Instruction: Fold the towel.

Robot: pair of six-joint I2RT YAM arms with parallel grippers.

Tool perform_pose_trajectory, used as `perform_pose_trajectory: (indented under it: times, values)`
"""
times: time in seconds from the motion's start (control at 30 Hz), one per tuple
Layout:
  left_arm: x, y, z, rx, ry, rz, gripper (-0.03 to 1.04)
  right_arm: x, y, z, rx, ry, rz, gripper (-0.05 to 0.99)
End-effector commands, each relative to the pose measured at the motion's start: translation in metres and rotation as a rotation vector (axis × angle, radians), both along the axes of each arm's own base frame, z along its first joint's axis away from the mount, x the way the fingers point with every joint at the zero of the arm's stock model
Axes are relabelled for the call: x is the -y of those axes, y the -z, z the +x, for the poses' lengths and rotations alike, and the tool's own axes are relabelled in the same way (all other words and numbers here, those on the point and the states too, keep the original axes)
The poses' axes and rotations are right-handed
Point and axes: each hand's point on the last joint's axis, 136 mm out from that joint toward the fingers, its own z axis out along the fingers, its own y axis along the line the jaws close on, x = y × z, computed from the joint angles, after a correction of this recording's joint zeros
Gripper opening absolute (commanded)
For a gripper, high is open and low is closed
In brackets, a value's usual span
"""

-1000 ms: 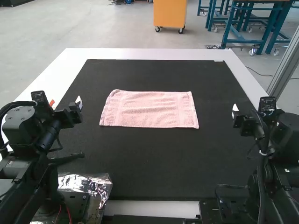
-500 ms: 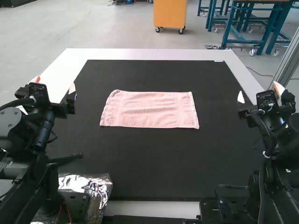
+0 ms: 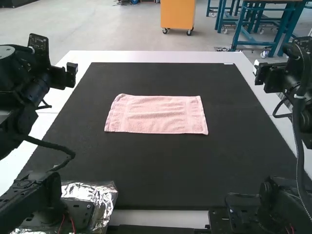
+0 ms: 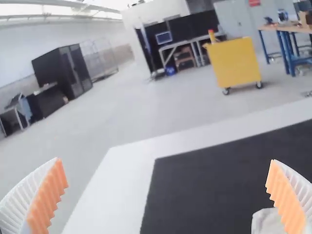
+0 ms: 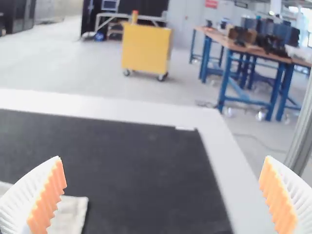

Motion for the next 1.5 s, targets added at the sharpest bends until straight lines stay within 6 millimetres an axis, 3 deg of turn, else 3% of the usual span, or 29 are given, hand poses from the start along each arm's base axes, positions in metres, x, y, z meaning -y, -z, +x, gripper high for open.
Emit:
perform_pose_trajectory:
  times: [0.0, 0.2, 0.3, 0.4, 0.7, 0.97, 1.27, 1.47]
  values:
    - [0.003, 0.009, 0.03, -0.125, 0.019, -0.073, 0.96, -0.012, 0.015, 0.026, -0.135, -0.059, 0.131, 0.91]
    - [0.009, 0.083, 0.071, -0.449, 0.035, -0.153, 0.96, -0.027, 0.091, 0.066, -0.456, -0.098, 0.172, 0.9]
    - [0.013, 0.125, 0.08, -0.596, 0.038, -0.207, 0.96, -0.045, 0.13, 0.074, -0.602, -0.153, 0.211, 0.9]
    - [0.021, 0.155, 0.088, -0.699, 0.055, -0.289, 0.96, -0.056, 0.152, 0.081, -0.669, -0.179, 0.229, 0.9]
    - [0.025, 0.205, 0.12, -0.82, 0.048, -0.353, 0.96, -0.096, 0.193, 0.108, -0.756, -0.246, 0.186, 0.9]
    - [0.024, 0.228, 0.157, -0.829, 0.043, -0.359, 0.96, -0.12, 0.22, 0.141, -0.763, -0.251, 0.134, 0.91]
    - [0.022, 0.259, 0.188, -0.864, 0.036, -0.352, 0.96, -0.122, 0.256, 0.177, -0.784, -0.228, 0.108, 0.91]
    - [0.023, 0.267, 0.208, -0.849, 0.039, -0.344, 0.96, -0.126, 0.272, 0.197, -0.792, -0.232, 0.095, 0.91]
